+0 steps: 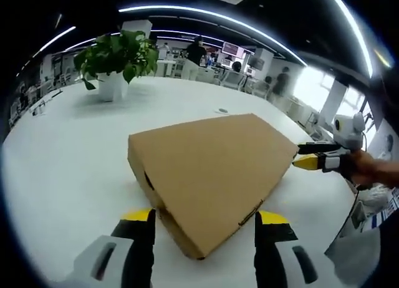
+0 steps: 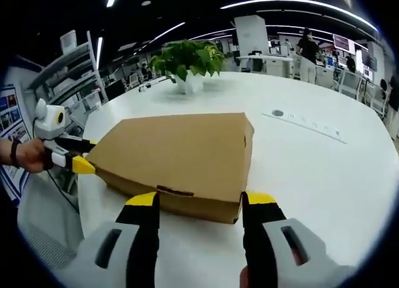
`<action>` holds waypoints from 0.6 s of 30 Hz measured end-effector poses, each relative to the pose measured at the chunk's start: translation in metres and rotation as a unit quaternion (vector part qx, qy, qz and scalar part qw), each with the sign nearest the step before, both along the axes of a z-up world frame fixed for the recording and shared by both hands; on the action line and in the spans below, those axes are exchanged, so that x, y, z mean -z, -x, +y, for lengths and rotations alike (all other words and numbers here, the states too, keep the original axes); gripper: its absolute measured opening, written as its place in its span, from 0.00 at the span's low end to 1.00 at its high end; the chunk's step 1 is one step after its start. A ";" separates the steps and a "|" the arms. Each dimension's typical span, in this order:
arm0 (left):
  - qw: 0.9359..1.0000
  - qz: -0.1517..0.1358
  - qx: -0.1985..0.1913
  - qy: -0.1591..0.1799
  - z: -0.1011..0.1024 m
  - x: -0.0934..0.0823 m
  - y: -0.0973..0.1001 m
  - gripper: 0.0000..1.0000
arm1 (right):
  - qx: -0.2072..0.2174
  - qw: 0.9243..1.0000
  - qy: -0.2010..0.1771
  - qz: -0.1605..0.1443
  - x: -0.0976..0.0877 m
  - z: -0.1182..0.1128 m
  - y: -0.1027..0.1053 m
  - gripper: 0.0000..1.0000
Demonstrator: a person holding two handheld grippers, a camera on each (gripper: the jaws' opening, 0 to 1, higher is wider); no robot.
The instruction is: Operate the shoe box by opening the lid, removing the specified soft item, and placing it in the target area until the item is outside and the box remains undamaged.
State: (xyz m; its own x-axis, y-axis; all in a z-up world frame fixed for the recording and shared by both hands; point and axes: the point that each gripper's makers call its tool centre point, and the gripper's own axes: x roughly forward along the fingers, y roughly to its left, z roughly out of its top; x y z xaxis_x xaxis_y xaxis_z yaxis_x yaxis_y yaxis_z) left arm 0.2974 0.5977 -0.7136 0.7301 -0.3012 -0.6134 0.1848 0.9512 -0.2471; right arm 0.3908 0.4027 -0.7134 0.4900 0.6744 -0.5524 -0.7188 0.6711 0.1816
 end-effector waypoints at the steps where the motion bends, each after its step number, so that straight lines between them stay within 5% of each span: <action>1: 1.000 0.001 -0.001 -0.007 0.001 0.001 0.000 0.65 | -0.002 1.000 0.001 -0.001 0.000 0.000 0.000 0.50; 18: 1.000 -0.005 0.014 -0.007 0.019 0.001 0.000 0.63 | 0.008 1.000 0.024 -0.004 -0.003 0.018 0.011 0.49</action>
State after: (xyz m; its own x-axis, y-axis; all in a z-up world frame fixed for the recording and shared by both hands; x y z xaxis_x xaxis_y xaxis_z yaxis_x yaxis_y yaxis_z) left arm 0.2979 0.6165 -0.7144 0.7275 -0.3130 -0.6106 0.2140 0.9490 -0.2314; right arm 0.3802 0.4206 -0.7100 0.5053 0.6395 -0.5794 -0.7088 0.6906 0.1441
